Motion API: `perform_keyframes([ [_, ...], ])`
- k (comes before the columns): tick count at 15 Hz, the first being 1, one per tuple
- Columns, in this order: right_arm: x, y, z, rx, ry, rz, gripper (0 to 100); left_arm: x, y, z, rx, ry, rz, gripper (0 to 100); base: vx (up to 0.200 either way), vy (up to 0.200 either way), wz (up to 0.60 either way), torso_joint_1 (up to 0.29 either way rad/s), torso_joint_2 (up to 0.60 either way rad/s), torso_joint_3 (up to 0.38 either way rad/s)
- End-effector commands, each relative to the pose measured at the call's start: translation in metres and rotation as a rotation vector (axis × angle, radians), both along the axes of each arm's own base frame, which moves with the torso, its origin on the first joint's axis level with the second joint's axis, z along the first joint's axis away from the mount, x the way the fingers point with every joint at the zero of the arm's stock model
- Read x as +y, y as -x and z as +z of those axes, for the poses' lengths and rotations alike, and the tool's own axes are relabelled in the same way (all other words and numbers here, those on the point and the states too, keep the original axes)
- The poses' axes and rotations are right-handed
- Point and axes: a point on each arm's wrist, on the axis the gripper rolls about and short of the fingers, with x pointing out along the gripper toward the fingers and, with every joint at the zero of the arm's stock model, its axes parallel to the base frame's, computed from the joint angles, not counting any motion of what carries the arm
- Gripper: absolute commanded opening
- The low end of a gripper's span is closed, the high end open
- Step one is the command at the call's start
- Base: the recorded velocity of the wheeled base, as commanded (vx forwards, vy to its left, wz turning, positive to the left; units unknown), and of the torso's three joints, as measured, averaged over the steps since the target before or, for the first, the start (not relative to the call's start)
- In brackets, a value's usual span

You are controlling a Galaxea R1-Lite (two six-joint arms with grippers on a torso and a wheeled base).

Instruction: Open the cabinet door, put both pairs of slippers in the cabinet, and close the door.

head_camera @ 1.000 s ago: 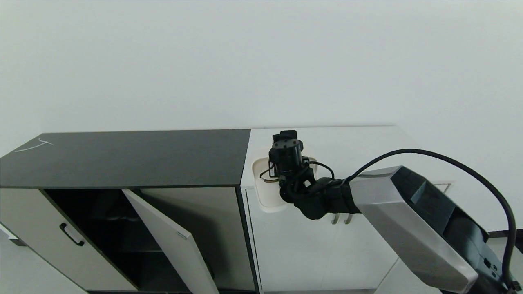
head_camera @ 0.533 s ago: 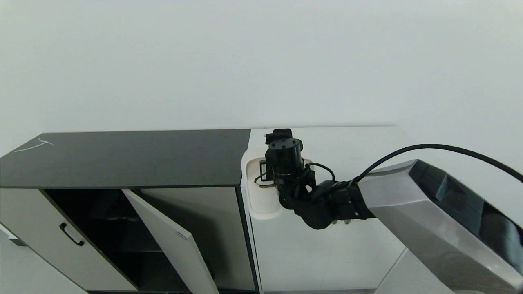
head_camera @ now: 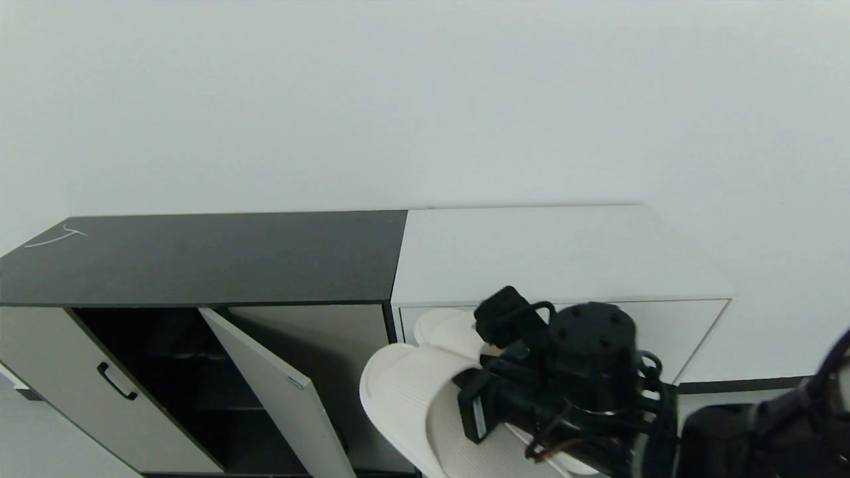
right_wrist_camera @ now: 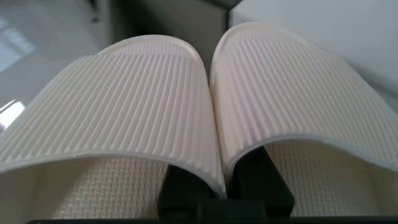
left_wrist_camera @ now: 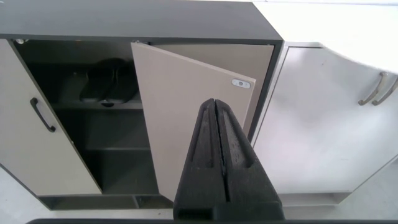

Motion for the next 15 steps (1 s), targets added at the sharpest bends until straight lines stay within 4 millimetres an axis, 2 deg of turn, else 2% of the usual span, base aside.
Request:
perform_keyframes([
  [1, -0.038, 0.036, 0.016, -0.045, -0.061, 0.103, 0, 0.000, 0.000, 0.000, 0.001, 0.001, 0.000, 0, 0.000, 0.000, 0.00, 0.000, 0.00, 0.000],
  [4, -0.043, 0.040, 0.012, -0.039, -0.060, 0.115, 0, 0.000, 0.000, 0.000, 0.001, 0.000, 0.000, 0, -0.200, 0.000, 0.00, 0.002, 0.01, 0.002],
  [8, -0.049, 0.047, 0.007, -0.059, -0.087, 0.135, 0, 0.000, 0.000, 0.000, 0.001, 0.000, 0.000, 0, 0.000, 0.000, 0.00, -0.015, 0.00, 0.002],
  [15, -0.049, 0.047, 0.009, -0.075, -0.110, 0.135, 0, 0.000, 0.000, 0.000, 0.001, 0.000, 0.000, 0, 0.000, 0.200, 0.00, 0.003, 0.00, 0.004],
])
